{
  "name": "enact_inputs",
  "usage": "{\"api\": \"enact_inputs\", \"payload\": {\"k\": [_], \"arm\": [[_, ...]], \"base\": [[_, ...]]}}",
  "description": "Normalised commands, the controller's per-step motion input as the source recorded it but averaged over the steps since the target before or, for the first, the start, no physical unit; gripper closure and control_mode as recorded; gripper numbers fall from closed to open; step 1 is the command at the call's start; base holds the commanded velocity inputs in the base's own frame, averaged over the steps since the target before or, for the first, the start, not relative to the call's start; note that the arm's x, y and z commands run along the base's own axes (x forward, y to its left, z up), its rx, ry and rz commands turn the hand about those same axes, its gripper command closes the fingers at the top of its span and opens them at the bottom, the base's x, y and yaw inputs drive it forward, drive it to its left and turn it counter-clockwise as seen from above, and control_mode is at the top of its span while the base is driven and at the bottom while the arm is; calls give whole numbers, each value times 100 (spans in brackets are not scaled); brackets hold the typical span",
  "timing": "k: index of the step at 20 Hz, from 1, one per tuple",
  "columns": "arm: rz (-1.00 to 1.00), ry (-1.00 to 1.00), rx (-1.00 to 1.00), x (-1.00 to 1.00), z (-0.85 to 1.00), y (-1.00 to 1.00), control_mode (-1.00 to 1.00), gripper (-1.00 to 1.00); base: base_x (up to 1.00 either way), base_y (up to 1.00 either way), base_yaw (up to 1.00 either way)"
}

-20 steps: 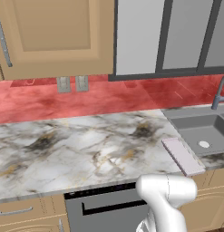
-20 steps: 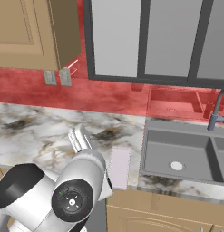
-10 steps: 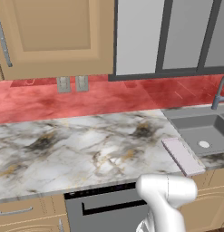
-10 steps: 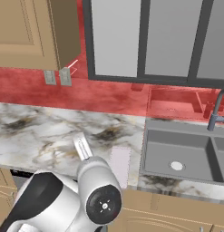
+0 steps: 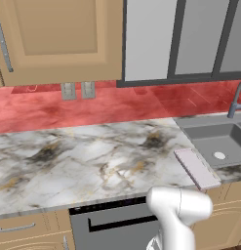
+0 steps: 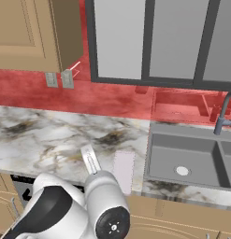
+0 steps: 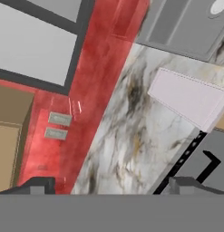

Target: The ice cube tray has been filled with water. Take the tray and place it in the freezer to make ice. Close the freezer door after placing the tray.

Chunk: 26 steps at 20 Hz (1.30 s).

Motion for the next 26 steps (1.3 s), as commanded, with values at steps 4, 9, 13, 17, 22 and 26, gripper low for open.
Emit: {"api": "enact_inputs", "payload": {"k": [4, 9, 13, 17, 22, 26], "arm": [[-7, 0, 5, -4, -10, 0, -100, -100], [-4, 0, 7, 0, -32, 0, -100, -100], [-2, 0, 8, 0, -35, 0, -100, -100], [-2, 1, 6, -1, -33, -2, -100, -100], [0, 0, 6, 0, -40, -7, -100, -100], [0, 0, 7, 0, -51, -6, -100, -100]], "base": [[0, 0, 0], [0, 0, 0], [0, 0, 0], [0, 0, 0], [0, 0, 0], [0, 0, 0]]}}
